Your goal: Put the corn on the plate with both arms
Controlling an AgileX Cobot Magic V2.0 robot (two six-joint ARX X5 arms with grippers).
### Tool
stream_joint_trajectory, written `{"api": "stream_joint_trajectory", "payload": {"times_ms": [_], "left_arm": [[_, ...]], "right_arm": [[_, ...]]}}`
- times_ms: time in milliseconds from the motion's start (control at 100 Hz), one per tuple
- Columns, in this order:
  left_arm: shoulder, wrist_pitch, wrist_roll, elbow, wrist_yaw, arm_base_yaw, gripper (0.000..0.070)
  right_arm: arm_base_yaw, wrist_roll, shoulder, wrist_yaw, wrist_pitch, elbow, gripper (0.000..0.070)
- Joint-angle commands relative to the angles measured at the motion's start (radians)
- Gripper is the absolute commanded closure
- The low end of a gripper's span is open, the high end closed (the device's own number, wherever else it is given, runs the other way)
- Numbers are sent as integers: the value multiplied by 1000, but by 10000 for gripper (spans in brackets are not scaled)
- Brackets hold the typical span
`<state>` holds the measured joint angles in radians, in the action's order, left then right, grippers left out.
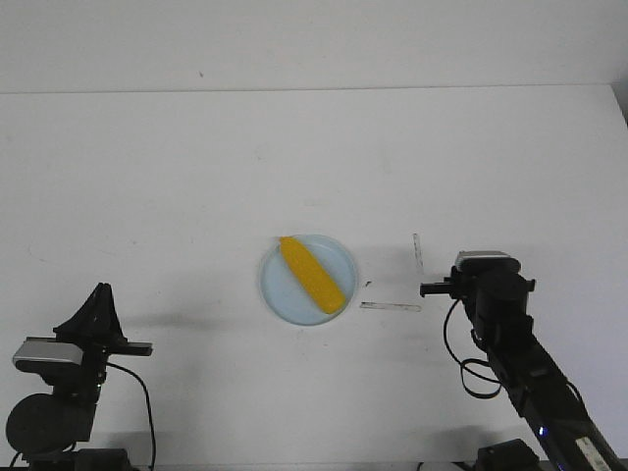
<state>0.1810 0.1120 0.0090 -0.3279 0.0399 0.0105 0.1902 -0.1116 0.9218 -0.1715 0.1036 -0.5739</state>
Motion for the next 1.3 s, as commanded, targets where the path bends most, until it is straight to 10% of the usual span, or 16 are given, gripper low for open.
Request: {"api": "stream_joint_trajectory", "payload": {"times_ms": [0, 410, 720, 1290], "left_arm": [[0, 12, 2, -13, 1, 0, 698], [0, 12, 2, -13, 2, 0, 698], [0, 12, 2, -13, 2, 0, 698], [0, 12, 2, -13, 1, 0, 698]], "right_arm": [[-43, 16, -48, 10, -47, 35, 692], [-159, 188, -403, 74, -274, 260, 691], [-158, 180, -594, 199, -206, 262, 691], [-158, 86, -666, 191, -212, 262, 692]]}}
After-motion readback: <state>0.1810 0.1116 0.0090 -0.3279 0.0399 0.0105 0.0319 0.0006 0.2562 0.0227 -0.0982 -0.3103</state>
